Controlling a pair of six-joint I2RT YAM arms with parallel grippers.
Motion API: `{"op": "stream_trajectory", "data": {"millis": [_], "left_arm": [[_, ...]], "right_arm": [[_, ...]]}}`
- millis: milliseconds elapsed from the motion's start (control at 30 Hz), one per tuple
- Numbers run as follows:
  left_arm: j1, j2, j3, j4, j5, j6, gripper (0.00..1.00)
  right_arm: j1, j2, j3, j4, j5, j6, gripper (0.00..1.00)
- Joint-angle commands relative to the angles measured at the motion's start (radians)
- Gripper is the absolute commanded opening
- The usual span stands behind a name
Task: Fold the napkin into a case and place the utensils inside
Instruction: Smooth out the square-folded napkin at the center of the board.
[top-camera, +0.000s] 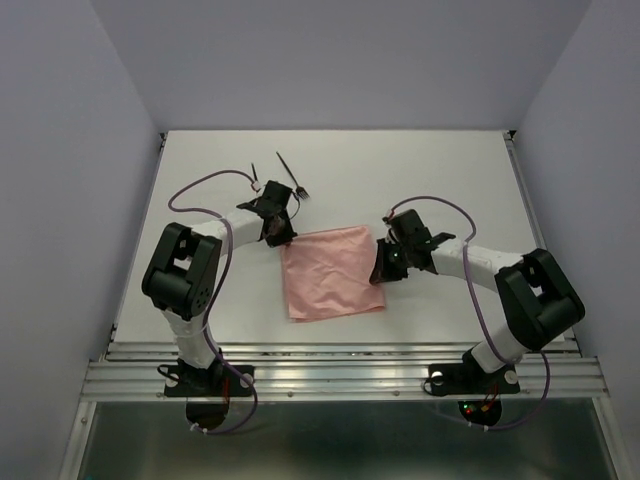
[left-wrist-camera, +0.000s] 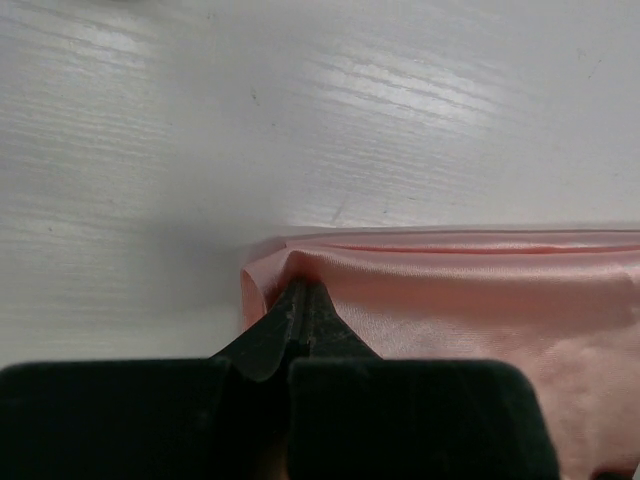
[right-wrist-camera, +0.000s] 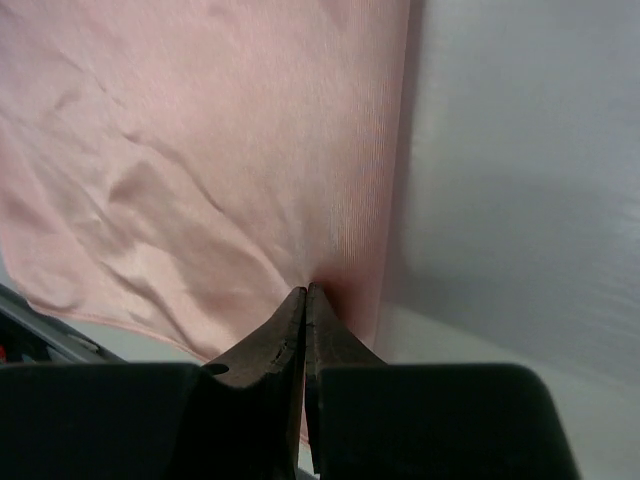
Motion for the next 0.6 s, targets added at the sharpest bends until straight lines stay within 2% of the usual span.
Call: {"op": "stream_trajectory", "data": {"millis": [0,100,267,500,567], "left_arm": [[0.007,0.023,-0.023,0.021,-0.006,0.008,0.00],[0.009,0.036,-0.028,0.027,-0.009,0.008,0.00],[0.012,0.055,0.000,0.021,-0.007,0.019,0.00],[0.003,-0.068,0.092,-0.053,-0.018,0.048,0.00],[-0.011,-0.098,0.110,-0.058,0.000,0.046,0.00]], "right_arm": [[0.030,-0.037,-0.090,0.069,-0.064,0.068,0.06],[0.030,-0.037,-0.135,0.083,-0.062,0.083,0.06],[0.030,-0.086,-0.118,0.057,-0.032,0.083,0.05],[0.021,-0.123,-0.035,0.069,0.013,0.114,0.05],[0.000,-0.099,-0.023,0.124,-0.037,0.140,0.05]]}}
